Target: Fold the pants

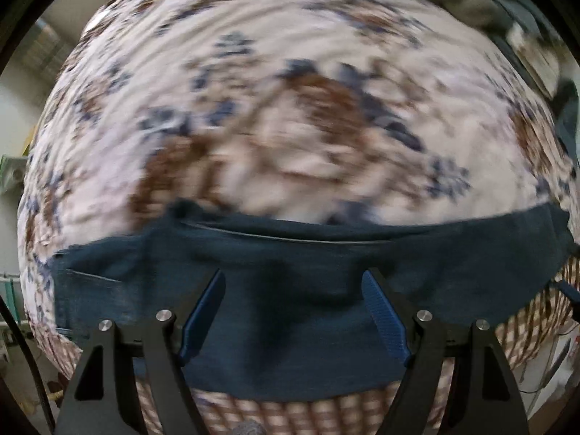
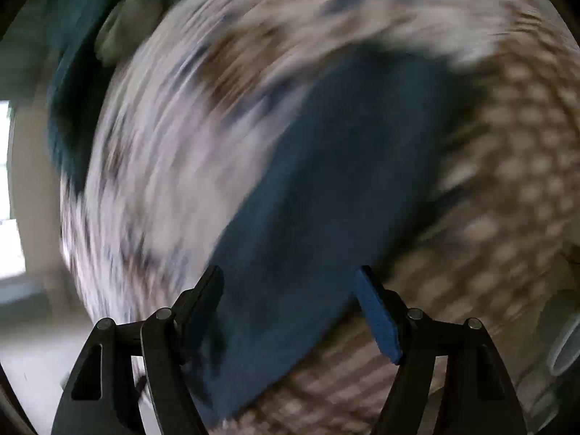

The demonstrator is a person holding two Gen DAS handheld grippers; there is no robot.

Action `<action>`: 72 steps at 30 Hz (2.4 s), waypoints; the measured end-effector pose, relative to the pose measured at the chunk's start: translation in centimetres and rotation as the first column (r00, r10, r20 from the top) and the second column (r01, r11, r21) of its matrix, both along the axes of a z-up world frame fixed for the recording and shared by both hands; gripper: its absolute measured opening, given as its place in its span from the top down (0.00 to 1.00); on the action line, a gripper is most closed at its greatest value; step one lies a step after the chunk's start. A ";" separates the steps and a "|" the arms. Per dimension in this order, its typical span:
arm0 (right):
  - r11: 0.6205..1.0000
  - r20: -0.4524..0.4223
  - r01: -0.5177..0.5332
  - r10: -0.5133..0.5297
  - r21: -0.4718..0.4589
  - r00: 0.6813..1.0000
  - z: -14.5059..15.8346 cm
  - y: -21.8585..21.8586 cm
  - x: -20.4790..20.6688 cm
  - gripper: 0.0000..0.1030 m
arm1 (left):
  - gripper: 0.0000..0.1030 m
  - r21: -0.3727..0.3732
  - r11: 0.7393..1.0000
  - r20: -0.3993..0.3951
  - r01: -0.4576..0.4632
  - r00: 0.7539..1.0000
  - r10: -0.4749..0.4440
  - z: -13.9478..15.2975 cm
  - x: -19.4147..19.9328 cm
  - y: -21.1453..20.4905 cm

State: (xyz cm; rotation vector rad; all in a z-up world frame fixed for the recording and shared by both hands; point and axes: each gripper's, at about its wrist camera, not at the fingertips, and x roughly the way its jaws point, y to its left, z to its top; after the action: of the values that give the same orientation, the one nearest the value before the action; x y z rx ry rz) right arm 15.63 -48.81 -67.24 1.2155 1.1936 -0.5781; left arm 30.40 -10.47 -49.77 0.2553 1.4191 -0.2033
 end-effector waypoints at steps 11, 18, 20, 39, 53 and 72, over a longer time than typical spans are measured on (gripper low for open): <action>1.000 0.005 -0.016 0.015 0.014 1.000 -7.8 -12.0 0.1 0.53 | 0.25 0.081 0.988 -0.066 0.129 0.990 -0.124 -6.2 -2.3 -16.4; 0.954 0.071 -0.204 0.225 -0.221 0.972 -2.1 -8.9 2.4 0.88 | 0.19 0.144 0.983 -0.094 0.116 0.990 -0.104 -8.5 -2.0 -17.7; 0.942 0.073 -0.226 0.251 -0.249 0.965 -0.9 -8.7 1.6 0.88 | 0.15 0.141 0.985 -0.101 0.104 0.991 -0.090 -8.8 -1.9 -17.6; 0.920 -0.061 -0.389 0.391 0.049 0.918 -8.0 -13.2 7.8 0.41 | 0.00 0.150 0.986 -0.162 0.071 0.986 -0.047 -12.1 -0.9 -17.7; 0.619 -0.126 -0.672 0.690 -0.406 0.713 1.8 -4.4 5.9 0.89 | 0.00 0.110 0.992 -0.132 0.066 0.990 -0.051 -10.0 0.1 -16.2; 0.976 0.003 -0.216 0.216 0.040 0.976 -4.6 -12.8 -1.2 0.41 | 0.00 0.098 0.986 -0.090 0.132 0.988 -0.123 -7.6 -4.3 -18.2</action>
State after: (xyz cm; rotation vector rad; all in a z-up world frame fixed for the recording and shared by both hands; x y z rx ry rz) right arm 14.48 -61.59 -71.89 1.1010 1.3244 -0.3943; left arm 26.15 -28.67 -57.37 0.4278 1.4999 -0.2482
